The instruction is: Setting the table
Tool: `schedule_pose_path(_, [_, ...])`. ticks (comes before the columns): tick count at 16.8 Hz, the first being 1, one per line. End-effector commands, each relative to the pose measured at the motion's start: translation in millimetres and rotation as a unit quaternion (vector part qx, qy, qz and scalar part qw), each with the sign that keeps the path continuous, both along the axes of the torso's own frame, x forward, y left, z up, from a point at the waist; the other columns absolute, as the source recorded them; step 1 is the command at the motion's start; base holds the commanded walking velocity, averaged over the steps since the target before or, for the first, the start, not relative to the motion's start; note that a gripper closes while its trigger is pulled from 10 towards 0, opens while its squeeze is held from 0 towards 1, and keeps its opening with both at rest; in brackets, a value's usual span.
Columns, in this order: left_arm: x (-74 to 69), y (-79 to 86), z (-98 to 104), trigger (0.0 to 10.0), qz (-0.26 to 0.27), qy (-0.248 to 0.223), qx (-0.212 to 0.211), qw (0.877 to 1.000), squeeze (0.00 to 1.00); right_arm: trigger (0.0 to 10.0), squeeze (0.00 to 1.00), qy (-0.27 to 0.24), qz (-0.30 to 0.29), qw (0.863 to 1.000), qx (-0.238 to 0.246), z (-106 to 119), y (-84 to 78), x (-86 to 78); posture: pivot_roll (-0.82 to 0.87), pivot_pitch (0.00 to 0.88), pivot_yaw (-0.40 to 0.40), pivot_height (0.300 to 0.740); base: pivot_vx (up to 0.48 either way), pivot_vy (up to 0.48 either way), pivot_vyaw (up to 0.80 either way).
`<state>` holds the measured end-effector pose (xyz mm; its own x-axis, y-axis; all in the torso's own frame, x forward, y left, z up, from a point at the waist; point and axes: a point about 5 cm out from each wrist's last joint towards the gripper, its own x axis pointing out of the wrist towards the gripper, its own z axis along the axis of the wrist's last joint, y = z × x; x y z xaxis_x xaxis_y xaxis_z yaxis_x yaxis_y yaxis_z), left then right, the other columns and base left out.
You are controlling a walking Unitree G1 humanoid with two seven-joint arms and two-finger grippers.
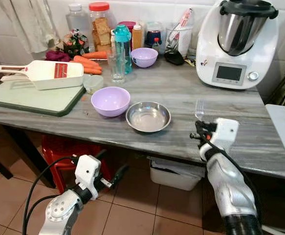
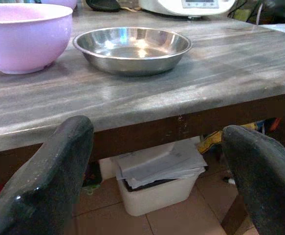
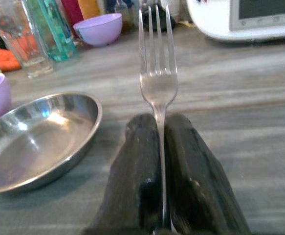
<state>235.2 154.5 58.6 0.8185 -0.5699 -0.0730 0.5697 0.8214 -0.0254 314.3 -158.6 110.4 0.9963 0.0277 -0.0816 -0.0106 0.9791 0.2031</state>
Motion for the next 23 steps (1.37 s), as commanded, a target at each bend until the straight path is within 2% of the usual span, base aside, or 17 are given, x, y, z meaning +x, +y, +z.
schedule_pose_path(1, [2.4,-0.7,6,10.0,-0.008,-0.011,0.001,1.000,0.00,10.0,0.00,0.017,-0.003,1.000,0.005,-2,0.0,5.6,-0.02,0.000,0.004,0.740,0.000,0.000,0.00])
schedule_pose_path(9, [3.3,-5.5,4,10.0,-0.022,-0.007,-0.002,1.000,0.00,10.0,0.00,0.064,-0.017,0.997,0.047,-6,7.0,40.7,0.00,0.000,-0.004,0.740,0.000,0.000,0.00])
schedule_pose_path(14, [3.2,-8.4,4,10.0,-0.030,-0.006,-0.001,1.000,0.00,10.0,0.00,0.112,-0.006,0.992,0.066,-13,18.0,54.6,0.01,0.000,-0.005,0.740,0.000,0.000,0.00])
schedule_pose_path(22, [-1.0,-10.4,9,10.0,-0.038,-0.008,0.000,0.999,0.00,10.0,0.00,0.135,-0.019,0.987,0.089,-14,22.6,62.1,0.03,0.000,-0.001,0.740,0.000,0.000,0.00])
schedule_pose_path(23, [-1.2,-10.9,10,10.0,-0.039,-0.009,-0.001,0.999,0.00,10.0,0.06,0.137,-0.020,0.986,0.092,-14,23.2,62.3,0.03,0.000,-0.001,0.740,0.000,0.000,0.00])
